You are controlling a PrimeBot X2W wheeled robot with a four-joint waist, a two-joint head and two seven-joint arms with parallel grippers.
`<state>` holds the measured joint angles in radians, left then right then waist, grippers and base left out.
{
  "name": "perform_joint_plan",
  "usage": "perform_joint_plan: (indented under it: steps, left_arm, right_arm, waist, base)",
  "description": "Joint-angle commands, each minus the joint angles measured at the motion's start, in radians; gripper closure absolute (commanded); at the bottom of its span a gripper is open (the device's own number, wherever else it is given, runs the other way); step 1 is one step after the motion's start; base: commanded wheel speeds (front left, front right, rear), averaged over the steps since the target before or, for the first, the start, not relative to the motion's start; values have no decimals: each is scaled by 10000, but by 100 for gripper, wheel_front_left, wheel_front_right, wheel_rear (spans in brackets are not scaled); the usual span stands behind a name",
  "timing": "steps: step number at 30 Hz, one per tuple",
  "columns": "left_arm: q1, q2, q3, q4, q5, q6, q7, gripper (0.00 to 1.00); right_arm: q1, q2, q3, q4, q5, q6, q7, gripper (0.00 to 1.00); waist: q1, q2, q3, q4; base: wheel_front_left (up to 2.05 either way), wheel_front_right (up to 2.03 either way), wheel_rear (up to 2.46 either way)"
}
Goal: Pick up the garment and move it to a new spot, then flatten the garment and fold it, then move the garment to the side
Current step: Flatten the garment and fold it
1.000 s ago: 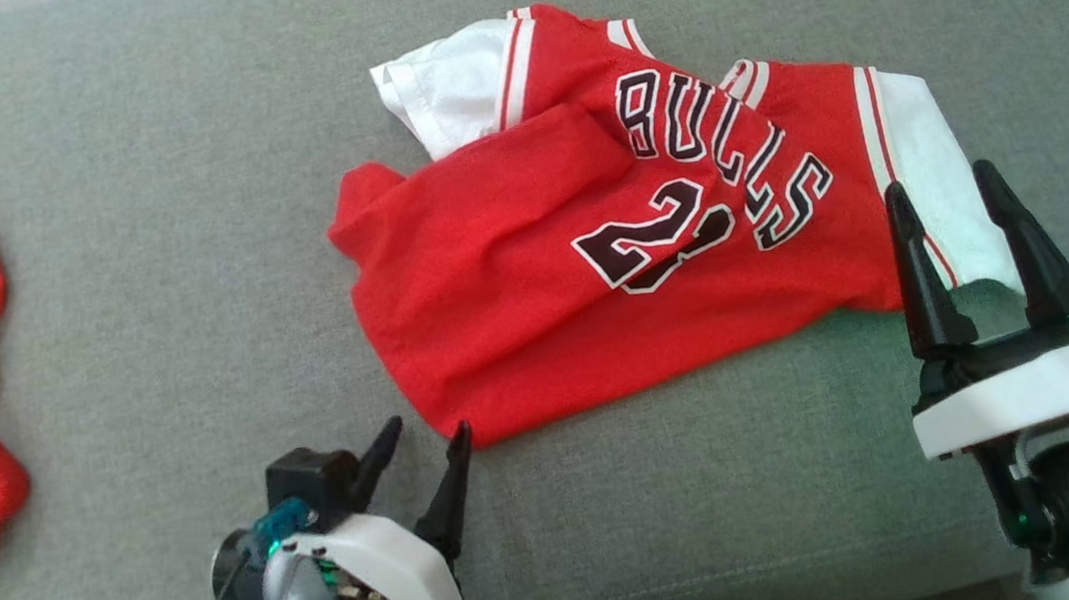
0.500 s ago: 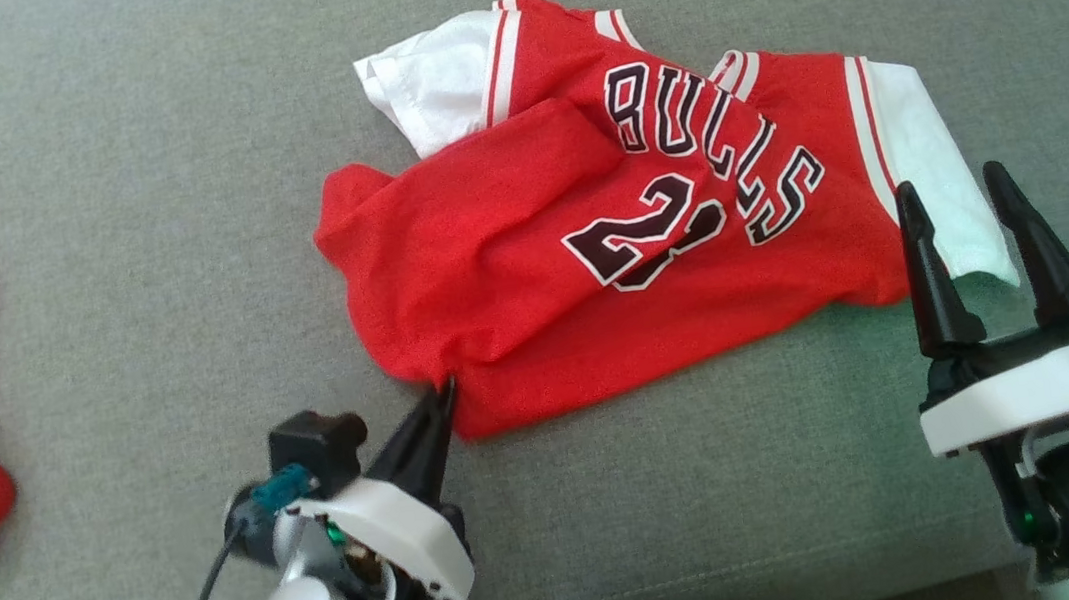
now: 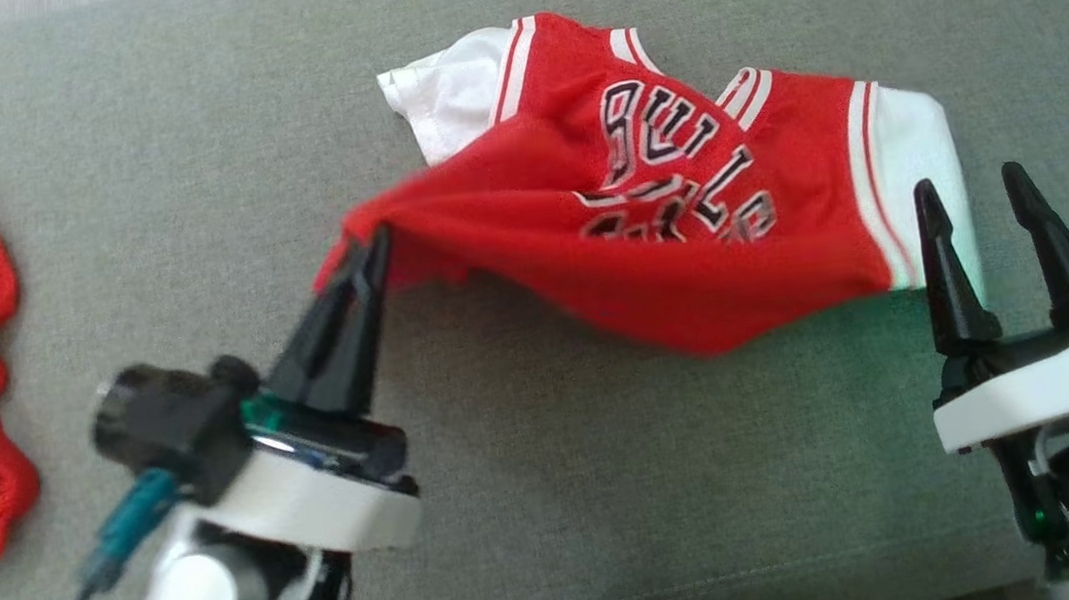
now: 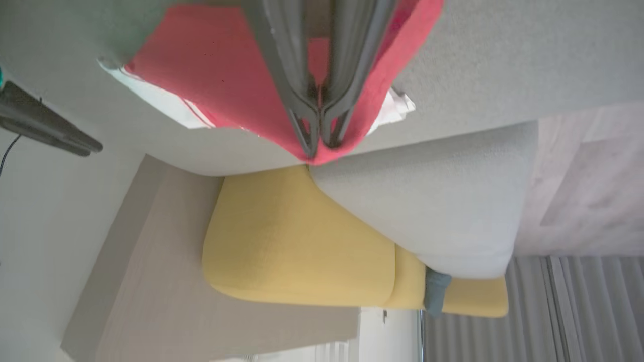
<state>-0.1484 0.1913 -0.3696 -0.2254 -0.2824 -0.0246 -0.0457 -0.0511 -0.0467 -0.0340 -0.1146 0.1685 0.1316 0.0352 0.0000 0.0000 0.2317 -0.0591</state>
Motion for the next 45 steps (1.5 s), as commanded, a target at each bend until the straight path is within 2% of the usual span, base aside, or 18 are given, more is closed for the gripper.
perform_joint_plan:
  steps: [1, 6, 11, 16, 22, 27, 28, 29, 30, 33, 35, 39, 45]
  left_arm:
    - [-422, 240, 550, -736, 101, 135, 67, 100]
    - [-925, 388, 952, -1568, 182, 366, 309, 100]
    - [-1759, 455, 1421, -1082, -63, 434, 537, 100]
    - [-2999, 648, 1824, 538, -438, 212, 765, 100]
    - [-4561, 879, 2106, 3392, -917, -235, 978, 100]
    - [-5655, 858, 2099, 5531, -1235, -560, 826, 100]
    - [-5813, 809, 2124, 5899, -1325, -594, 752, 37]
    - [-5813, 809, 2124, 5899, -1325, -594, 752, 37]
    - [-5940, 789, 2134, 6207, -1374, -629, 636, 0]
    - [-6052, 760, 2127, 6748, -1324, -664, 9, 0]
    - [-5906, 802, 2151, 6871, -1138, -512, -554, 0]
    - [-5196, 790, 2196, 6533, -692, 45, -1645, 0]
    - [-3494, 619, 2462, 4902, -196, 879, -2123, 0]
  right_arm:
    - [-192, -37, 214, -280, 78, -9, -55, 0]
    - [-193, -37, 196, -224, 194, -9, -87, 0]
    - [-301, -36, 258, -202, 303, -9, -157, 0]
    - [-524, -36, 371, -172, 371, -9, -274, 0]
    - [-786, -36, 562, 8, 504, -9, -505, 0]
    - [-950, -36, 645, 191, 553, -9, -695, 0]
    - [-970, -36, 648, 220, 555, -9, -727, 0]
    - [-970, -36, 648, 220, 555, -9, -727, 0]
    - [-985, -36, 656, 247, 555, -9, -752, 0]
    - [-1019, -36, 669, 316, 523, -9, -793, 0]
    - [-1054, -36, 706, 335, 467, -9, -801, 0]
    - [-1096, -36, 703, 286, 289, -9, -749, 0]
    - [-1117, -36, 661, 129, 4, -9, -516, 0]
  waist:
    - [0, 0, -20, -19]
    - [0, 0, 21, -160]
    - [0, 0, 267, -375]
    - [0, 0, 730, -684]
    - [0, 0, 1352, -1065]
    - [0, 0, 1656, -1239]
    - [0, 0, 1679, -1248]
    - [0, 0, 1679, -1248]
    - [0, 0, 1694, -1261]
    - [0, 0, 1682, -1229]
    - [0, 0, 1636, -1174]
    - [0, 0, 1513, -928]
    - [0, 0, 1253, -517]
  base:
    - [0, 0, 0]
    - [0, 0, 0]
    - [0, 0, 0]
    - [0, 0, 0]
    - [0, 0, 0]
    - [0, 0, 0]
    - [0, 0, 0]
    - [0, 0, 0]
    - [0, 0, 0]
    - [0, 0, 0]
    - [0, 0, 0]
    - [0, 0, 0]
    - [0, 0, 0]
